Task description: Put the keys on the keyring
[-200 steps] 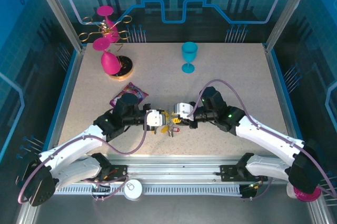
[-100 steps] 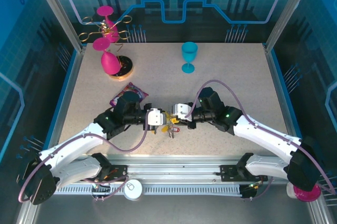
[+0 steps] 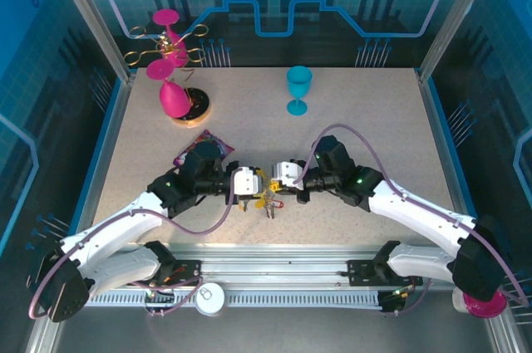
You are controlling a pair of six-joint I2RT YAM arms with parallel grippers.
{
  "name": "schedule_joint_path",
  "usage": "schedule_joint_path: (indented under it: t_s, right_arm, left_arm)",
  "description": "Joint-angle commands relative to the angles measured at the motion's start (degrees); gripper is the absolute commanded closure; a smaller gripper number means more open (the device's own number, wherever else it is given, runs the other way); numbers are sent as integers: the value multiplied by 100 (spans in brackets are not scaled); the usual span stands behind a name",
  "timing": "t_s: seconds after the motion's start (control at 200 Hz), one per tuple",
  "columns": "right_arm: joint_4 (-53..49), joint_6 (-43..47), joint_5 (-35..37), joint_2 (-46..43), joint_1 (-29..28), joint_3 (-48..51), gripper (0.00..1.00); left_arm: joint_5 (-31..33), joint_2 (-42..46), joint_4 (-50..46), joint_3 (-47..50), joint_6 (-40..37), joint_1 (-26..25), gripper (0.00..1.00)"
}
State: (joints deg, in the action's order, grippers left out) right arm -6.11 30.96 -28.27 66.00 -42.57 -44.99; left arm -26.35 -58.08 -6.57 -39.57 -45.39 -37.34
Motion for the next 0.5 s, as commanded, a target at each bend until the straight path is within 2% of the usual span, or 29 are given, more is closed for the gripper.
schedule_joint_path:
  t_s: [0.0, 0.25, 0.495]
  right_arm:
    - [425, -380, -704, -283, 210, 99, 100]
    - [563, -669, -1267, -369, 346, 147, 100]
    - [686, -802, -1443, -330, 345, 165, 100]
  left_arm:
    - [-134, 332, 493, 263, 628, 8, 64]
    - [-708, 667, 1678, 920, 1481, 8, 65]
    - [-985, 633, 1980, 1017, 1666, 9, 71]
